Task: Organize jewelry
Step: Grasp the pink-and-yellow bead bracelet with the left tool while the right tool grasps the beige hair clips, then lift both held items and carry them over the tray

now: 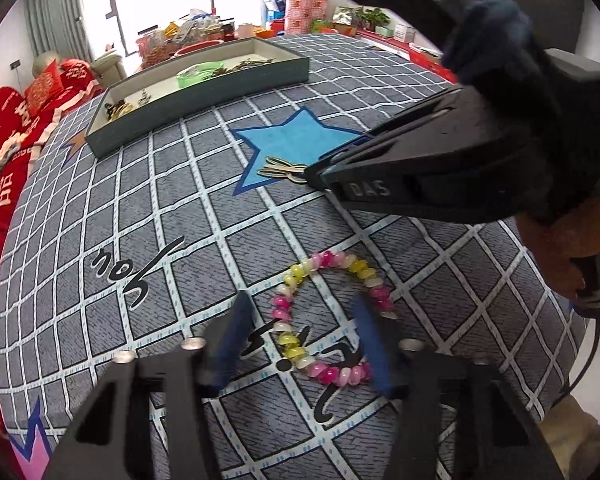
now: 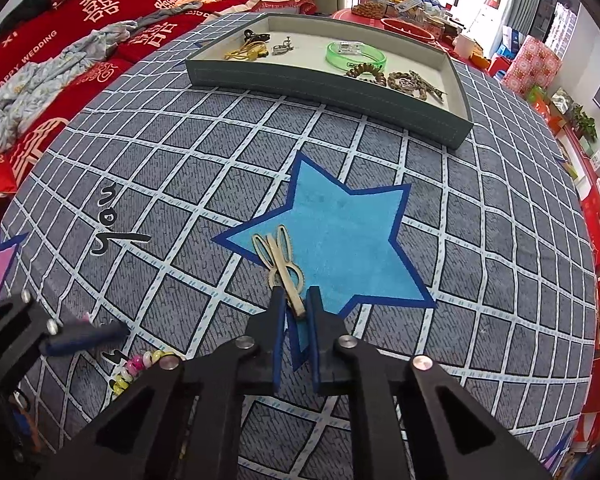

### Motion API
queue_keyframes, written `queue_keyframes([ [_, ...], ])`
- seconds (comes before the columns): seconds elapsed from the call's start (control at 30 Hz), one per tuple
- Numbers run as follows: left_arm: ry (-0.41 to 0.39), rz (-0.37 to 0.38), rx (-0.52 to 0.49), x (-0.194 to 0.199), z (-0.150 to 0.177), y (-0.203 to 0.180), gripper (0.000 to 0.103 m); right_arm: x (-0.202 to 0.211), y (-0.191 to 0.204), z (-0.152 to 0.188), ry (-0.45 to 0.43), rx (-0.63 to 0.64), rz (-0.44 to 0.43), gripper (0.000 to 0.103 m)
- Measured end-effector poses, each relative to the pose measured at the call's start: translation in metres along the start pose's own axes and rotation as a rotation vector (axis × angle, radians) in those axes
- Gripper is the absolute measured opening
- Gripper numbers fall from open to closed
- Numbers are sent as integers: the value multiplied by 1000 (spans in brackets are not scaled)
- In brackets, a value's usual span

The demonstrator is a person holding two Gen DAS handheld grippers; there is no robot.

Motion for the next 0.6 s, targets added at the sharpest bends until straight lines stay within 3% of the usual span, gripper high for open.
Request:
queue_keyframes([
  [0.03, 0, 2, -7, 1, 0, -1, 32, 0, -2, 1, 1, -8, 3, 10],
  [0.1, 2, 10, -6, 1, 0, -1, 22, 1, -5, 3, 0, -28, 7, 10],
  [0.6, -35, 59, 127, 18, -21, 30, 22, 19, -32, 18, -55, -206, -35, 9],
])
Point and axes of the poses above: each gripper's, at about its wrist camera, not at the fingertips, and x roughly against the way its jaws point, y to its left, z to its underside, the point moved 6 cm from there along -x, roughly the way its jaws point, and after that the axes turned 15 degrees about x, right-handed, at the moved point
